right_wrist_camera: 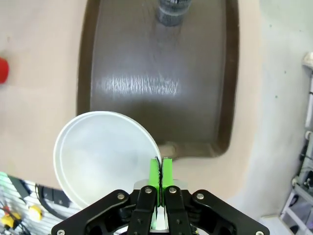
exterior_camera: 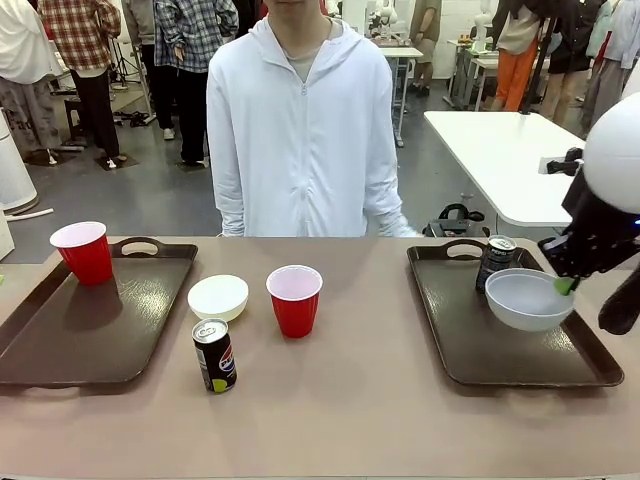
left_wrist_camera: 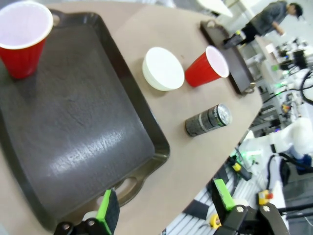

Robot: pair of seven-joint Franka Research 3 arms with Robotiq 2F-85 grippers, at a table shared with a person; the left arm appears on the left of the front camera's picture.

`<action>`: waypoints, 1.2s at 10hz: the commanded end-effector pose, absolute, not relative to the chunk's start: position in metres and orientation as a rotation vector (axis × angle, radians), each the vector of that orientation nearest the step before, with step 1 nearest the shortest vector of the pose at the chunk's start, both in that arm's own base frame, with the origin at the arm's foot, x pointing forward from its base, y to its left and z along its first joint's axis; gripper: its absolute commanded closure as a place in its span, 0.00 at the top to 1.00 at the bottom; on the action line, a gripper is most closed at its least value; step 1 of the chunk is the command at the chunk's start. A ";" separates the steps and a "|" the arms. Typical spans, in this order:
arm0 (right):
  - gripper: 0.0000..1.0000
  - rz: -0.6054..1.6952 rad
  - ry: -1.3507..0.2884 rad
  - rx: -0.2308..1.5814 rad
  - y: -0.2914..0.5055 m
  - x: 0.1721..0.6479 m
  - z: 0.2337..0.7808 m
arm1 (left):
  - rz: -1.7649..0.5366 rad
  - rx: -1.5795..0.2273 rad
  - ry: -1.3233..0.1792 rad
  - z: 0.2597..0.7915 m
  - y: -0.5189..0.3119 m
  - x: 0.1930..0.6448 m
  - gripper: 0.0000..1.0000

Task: Prepare tableware on both trays.
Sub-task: Pick up a Picnic Bowl from the table and place it on a Handle tray.

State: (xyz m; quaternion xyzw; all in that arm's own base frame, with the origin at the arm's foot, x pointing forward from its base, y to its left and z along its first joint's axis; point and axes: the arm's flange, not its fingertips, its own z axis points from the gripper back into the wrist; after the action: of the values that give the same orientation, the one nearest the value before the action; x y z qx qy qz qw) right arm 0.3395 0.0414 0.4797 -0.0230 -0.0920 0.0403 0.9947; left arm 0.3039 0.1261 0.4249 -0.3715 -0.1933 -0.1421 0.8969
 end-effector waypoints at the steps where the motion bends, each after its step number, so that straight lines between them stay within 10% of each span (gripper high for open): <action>1: 0.00 0.052 -0.211 -0.007 0.044 0.336 0.403 | -0.293 -0.778 -0.405 0.425 0.127 0.303 1.00; 10: 0.00 0.037 -0.249 -0.001 0.043 0.408 0.348 | -0.293 -0.778 -0.405 0.425 0.127 0.303 1.00; 11: 0.15 0.041 -0.242 0.008 0.043 0.408 0.348 | -0.293 -0.778 -0.405 0.425 0.127 0.303 1.00; 12: 0.62 0.041 -0.236 0.012 0.042 0.407 0.350 | -0.293 -0.778 -0.405 0.425 0.127 0.303 1.00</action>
State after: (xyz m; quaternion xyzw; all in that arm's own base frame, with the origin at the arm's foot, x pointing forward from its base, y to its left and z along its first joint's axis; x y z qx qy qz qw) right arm 0.4230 0.0467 0.3560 -0.0030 -0.1131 0.0256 0.9933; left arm 0.3039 0.1262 0.4249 -0.3715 -0.1933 -0.1420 0.8969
